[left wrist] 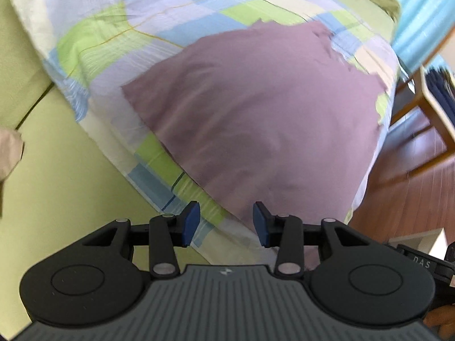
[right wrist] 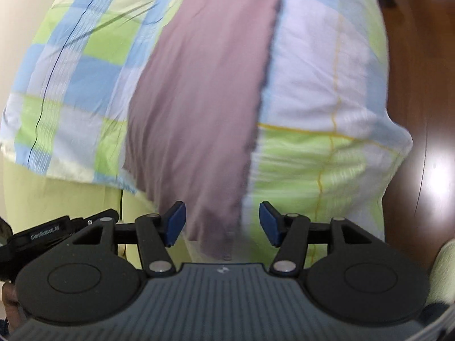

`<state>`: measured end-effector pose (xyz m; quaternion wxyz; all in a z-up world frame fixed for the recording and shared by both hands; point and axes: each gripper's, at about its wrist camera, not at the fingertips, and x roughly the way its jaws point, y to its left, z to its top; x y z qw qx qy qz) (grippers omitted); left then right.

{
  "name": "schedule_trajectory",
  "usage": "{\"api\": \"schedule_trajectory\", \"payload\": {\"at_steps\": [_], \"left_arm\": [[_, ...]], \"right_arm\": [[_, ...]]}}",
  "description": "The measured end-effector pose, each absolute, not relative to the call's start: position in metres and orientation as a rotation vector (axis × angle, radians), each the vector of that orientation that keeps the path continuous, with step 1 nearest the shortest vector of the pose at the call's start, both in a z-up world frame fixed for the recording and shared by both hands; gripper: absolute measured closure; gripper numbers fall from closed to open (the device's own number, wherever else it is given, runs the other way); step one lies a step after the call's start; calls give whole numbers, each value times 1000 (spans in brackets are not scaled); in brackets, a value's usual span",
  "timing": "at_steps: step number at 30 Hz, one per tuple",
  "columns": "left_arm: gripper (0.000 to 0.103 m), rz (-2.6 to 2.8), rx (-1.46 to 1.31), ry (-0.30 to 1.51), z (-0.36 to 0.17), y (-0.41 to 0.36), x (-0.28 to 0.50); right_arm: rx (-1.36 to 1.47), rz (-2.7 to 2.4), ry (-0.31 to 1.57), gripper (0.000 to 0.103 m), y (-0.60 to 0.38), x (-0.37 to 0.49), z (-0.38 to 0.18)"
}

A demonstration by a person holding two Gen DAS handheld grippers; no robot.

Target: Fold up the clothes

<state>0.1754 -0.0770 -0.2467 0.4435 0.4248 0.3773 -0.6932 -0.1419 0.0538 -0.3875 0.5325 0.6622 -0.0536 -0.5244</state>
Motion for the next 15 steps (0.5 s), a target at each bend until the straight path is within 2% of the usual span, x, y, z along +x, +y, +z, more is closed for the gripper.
{"api": "schedule_trajectory", "payload": {"at_steps": [5,15], "left_arm": [[56,-1803,1128,960,-260,-111,185],[56,-1944,1162,780,-268,-228,223]], "right_arm": [[1581,-1315,-212,50,52,-112,-397],[1607,-1449,-298,48,60,-50,-405]]}}
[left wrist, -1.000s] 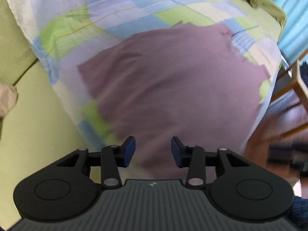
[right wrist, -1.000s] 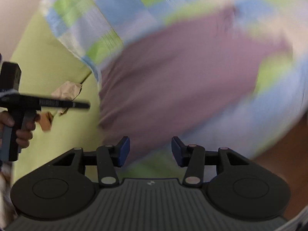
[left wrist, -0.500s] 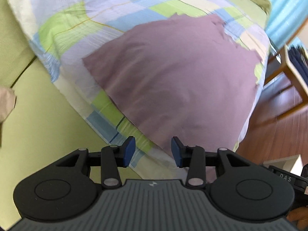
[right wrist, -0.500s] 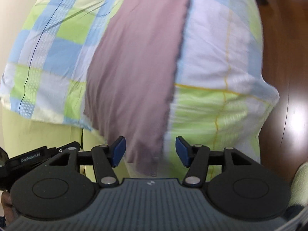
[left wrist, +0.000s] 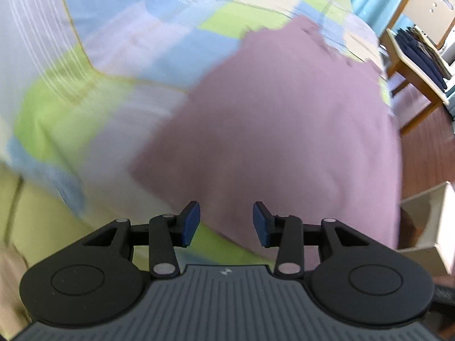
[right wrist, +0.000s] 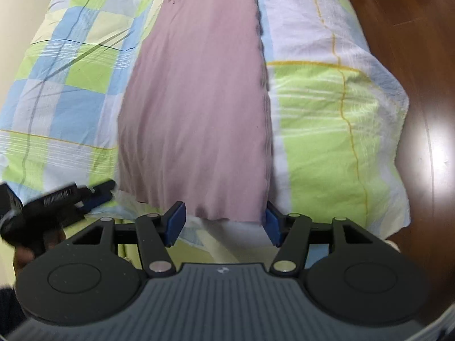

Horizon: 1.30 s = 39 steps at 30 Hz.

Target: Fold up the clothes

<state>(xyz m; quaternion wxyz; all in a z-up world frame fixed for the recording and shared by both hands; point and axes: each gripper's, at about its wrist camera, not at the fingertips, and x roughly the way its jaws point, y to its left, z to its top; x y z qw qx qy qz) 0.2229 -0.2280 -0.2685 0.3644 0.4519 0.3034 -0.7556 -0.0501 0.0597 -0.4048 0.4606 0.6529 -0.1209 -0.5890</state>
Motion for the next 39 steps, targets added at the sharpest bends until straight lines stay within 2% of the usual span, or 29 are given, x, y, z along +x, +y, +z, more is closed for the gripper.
{"api": "schedule_trajectory", "payload": {"at_steps": [8,15,17,18,20,22,23,25,29,30,31,32,33,35,36,39], "left_arm": [[56,-2032,1268,697,-305,-288,235],[58,-2158,1295,894,-329,-305,248],[71,-2170,1291,921,-330,-308,250],[95,-2171,1287,935,-330,-310,252],[102,-2177,1264,1005,-331,-316,260],[103,-2188,1260,1022,-330,-317,263],[103,-2193,1267,1015,-329,-316,263],[103,-2220,1293,988,-327,-309,255],[97,-2181,1391,916,-337,-305,240],[96,-2166,1414,910,-340,-306,237],[96,-2142,1415,959,-342,-310,235],[96,-2123,1415,995,-344,-314,234],[96,-2116,1418,1001,-344,-314,232],[101,-2123,1445,952,-341,-310,226],[103,-2129,1446,940,-339,-308,225],[103,-2155,1409,935,-319,-293,223]], "right_arm": [[1605,-1526,-345,48,63,-46,-405],[1601,-1537,-334,48,59,-46,-408],[1602,-1535,-333,46,58,-47,-407],[1600,-1536,-333,46,58,-47,-406],[1601,-1534,-337,48,58,-47,-405],[1605,-1529,-343,69,59,-47,-405],[1604,-1524,-344,74,59,-47,-405],[1591,-1509,-337,98,58,-46,-402],[1598,-1509,-368,96,59,-47,-399],[1610,-1516,-378,87,59,-48,-399],[1622,-1522,-389,68,59,-49,-401],[1634,-1527,-400,67,59,-51,-404],[1641,-1527,-402,68,58,-52,-406],[1636,-1512,-382,86,56,-53,-408],[1633,-1503,-381,98,57,-53,-408],[1600,-1461,-405,99,64,-62,-390]]}}
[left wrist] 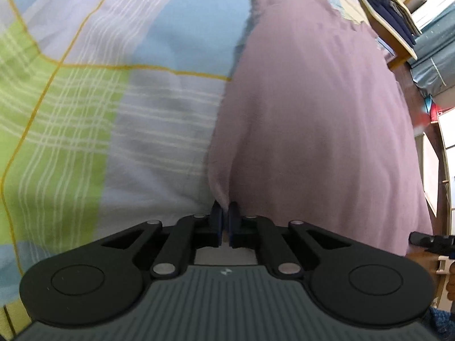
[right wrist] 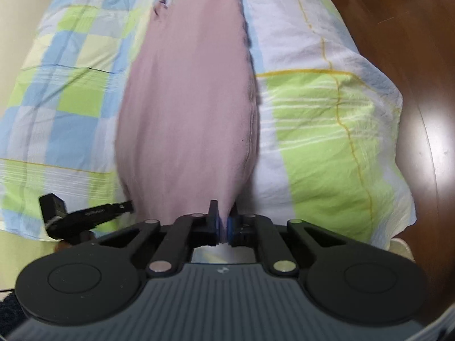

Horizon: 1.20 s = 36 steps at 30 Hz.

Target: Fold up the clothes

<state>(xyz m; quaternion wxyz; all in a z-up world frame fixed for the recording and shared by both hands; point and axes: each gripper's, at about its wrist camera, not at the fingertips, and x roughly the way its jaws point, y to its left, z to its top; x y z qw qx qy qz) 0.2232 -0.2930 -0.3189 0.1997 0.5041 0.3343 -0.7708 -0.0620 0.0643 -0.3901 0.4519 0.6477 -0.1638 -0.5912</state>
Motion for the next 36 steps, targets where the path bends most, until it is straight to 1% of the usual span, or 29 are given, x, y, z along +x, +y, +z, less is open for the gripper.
{"api": "schedule_trajectory", "payload": {"at_steps": [3,6,9,13,15,16,19,21,25,29,32,35,36], "left_arm": [[103,-2172,1349,949,-294,-277,226],[103,-2178,1208,996,-253,-255,227],[103,-2159,1020,1064,-203,-233,229],[103,-2131,696,1126,-119,-196,220],[103,-2116,587,1114,-87,-180,209],[103,-2103,505,1095,-61,-168,197],[103,-2044,379,1084,-20,-148,167],[103,-1999,333,1081,-3,-140,149],[103,-1911,310,1069,27,-144,117],[103,-1834,279,1048,46,-164,103],[103,-1793,232,979,58,-183,101],[103,-1722,195,988,71,-206,104],[103,-1695,184,929,90,-221,103]], "right_arm": [[1539,-1417,-422,99,69,-81,-354],[1463,-1400,-441,99,75,-108,-312],[1379,-1388,-466,99,82,-147,-259],[1264,-1366,-464,99,81,-210,-187],[1225,-1356,-457,99,79,-232,-164],[1193,-1336,-452,99,76,-257,-144],[1132,-1292,-417,99,58,-306,-100],[1055,-1253,-339,99,29,-349,-59],[995,-1183,-241,99,-34,-391,-5],[1026,-1124,-200,99,-118,-405,20],[1019,-1067,-181,99,-182,-397,29],[1006,-1018,-152,99,-249,-379,42],[995,-989,-156,99,-271,-375,47]]}}
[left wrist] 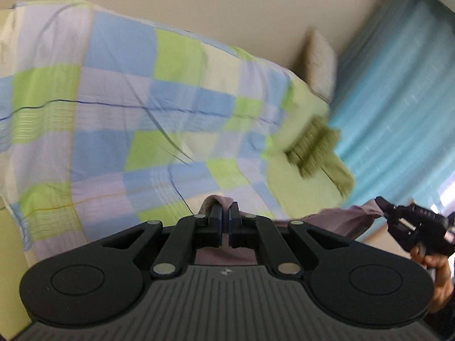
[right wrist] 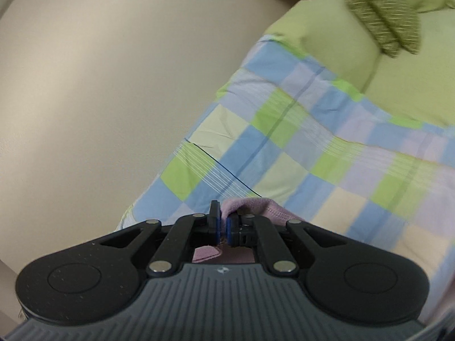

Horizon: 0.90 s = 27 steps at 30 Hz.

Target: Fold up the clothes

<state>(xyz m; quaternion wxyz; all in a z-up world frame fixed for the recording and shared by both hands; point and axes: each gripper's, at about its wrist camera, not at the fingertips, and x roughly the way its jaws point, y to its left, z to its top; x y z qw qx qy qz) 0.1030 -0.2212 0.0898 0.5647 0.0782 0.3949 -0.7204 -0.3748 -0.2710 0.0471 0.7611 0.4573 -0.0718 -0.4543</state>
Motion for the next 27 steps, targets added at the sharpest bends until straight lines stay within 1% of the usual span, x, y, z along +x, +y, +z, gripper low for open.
{"api": "schedule_trajectory", "payload": {"at_steps": [2,5,8,10,13,14,16,17,19,21,23,24,25,26,27], "left_arm": [[103,-1658,170,860,116,-236,102],[103,-1622,118,734,157,-236,95],[103,-1573,72,636,177,-221,74],[103,-1523,59,634,170,-210,55],[103,-1417,78,651,131,-184,11],[103,-1384,88,673,111,-176,-5],[103,-1316,108,740,63,-162,-31],[103,-1286,119,793,30,-159,-41],[103,-1222,143,898,-35,-153,-62],[103,-1156,167,1010,-104,-147,-81],[103,-1099,210,1105,-171,-140,-98],[103,-1079,234,1125,-191,-140,-103],[103,-1042,277,1162,-226,-138,-111],[103,-1008,317,1197,-259,-136,-118],[103,-996,331,1218,-276,-134,-122]], "right_arm": [[946,-932,-170,99,-312,-366,61],[900,-850,-204,99,-365,-356,88],[865,-776,-221,100,-390,-359,104],[842,-722,-201,99,-407,-366,105],[873,-652,-123,99,-420,-386,77],[886,-630,-96,99,-424,-392,66],[929,-593,44,99,-428,-409,21],[940,-592,96,99,-428,-414,1],[962,-593,228,99,-427,-424,-52],[1003,-602,365,99,-425,-436,-123],[1037,-610,444,99,-423,-444,-181],[1059,-618,490,99,-420,-450,-221],[1077,-625,527,99,-417,-454,-251],[1088,-629,551,99,-415,-456,-269],[1100,-635,592,99,-409,-460,-297]]}}
